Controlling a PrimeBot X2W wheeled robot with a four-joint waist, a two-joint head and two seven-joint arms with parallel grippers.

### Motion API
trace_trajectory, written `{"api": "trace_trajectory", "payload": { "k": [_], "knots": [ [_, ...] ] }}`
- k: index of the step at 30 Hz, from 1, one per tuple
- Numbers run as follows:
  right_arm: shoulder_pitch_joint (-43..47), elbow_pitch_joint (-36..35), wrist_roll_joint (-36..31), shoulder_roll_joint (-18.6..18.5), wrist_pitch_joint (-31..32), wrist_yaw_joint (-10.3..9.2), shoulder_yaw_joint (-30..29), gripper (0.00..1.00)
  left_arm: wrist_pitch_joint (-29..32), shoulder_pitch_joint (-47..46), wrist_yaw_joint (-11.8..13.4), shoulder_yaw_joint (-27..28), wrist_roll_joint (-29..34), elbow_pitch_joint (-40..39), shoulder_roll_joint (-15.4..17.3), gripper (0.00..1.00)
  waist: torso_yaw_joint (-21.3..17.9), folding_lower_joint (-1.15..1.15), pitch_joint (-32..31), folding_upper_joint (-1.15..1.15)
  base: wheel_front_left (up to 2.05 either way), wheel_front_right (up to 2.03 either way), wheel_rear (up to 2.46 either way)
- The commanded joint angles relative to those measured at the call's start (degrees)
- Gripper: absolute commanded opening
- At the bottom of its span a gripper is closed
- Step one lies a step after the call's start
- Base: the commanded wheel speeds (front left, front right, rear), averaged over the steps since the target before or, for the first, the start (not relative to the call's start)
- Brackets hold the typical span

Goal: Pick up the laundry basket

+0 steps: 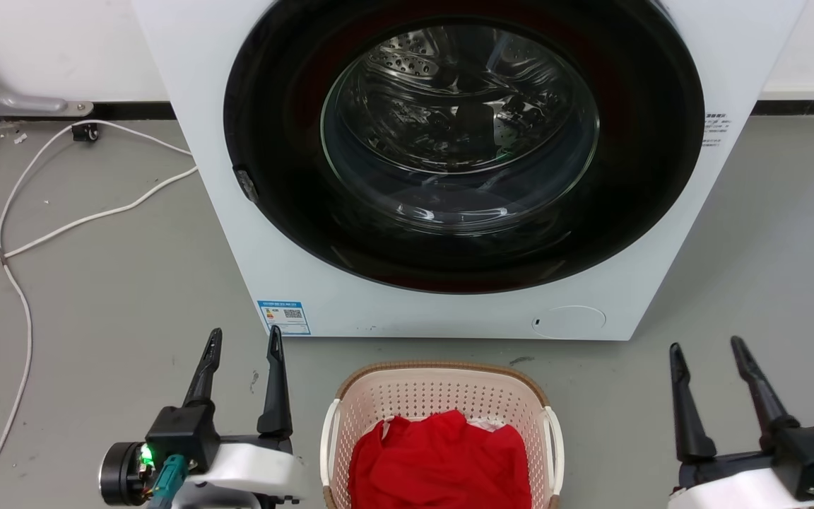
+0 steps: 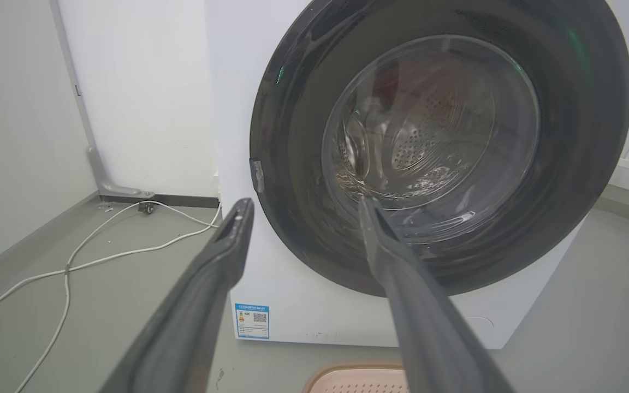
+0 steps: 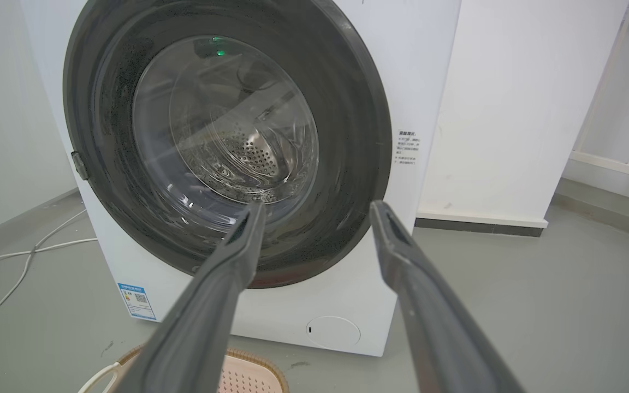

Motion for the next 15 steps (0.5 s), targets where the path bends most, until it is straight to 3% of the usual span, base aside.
{"api": "trace_trajectory", "payload": {
  "k": [1, 7, 15],
  "knots": [
    [-0.47, 0.74, -0.23, -0.13, -0.12, -0.04, 0.46, 1.0, -0.15, -1.11, -0.38, -0.2, 0.28, 0.73, 0.13, 1.0, 0.01, 0.0, 0.23, 0.0, 0.0, 0.0, 0.0],
    [-4.51, 5.89, -1.85, -0.13, -0.12, -0.04, 2.5, 1.0, -0.15, -5.44, -2.2, -0.45, 1.9, 7.11, 0.13, 1.0, 0.03, 0.0, 3.55, 0.0, 0.0, 0.0, 0.0],
    [-13.87, 15.85, -4.9, -0.13, -0.11, -0.04, 4.21, 1.0, -0.15, -16.27, -4.74, -1.24, 2.29, 19.64, 0.12, 1.0, 0.1, 0.0, 12.68, 0.0, 0.0, 0.0, 0.0]
  ]
}}
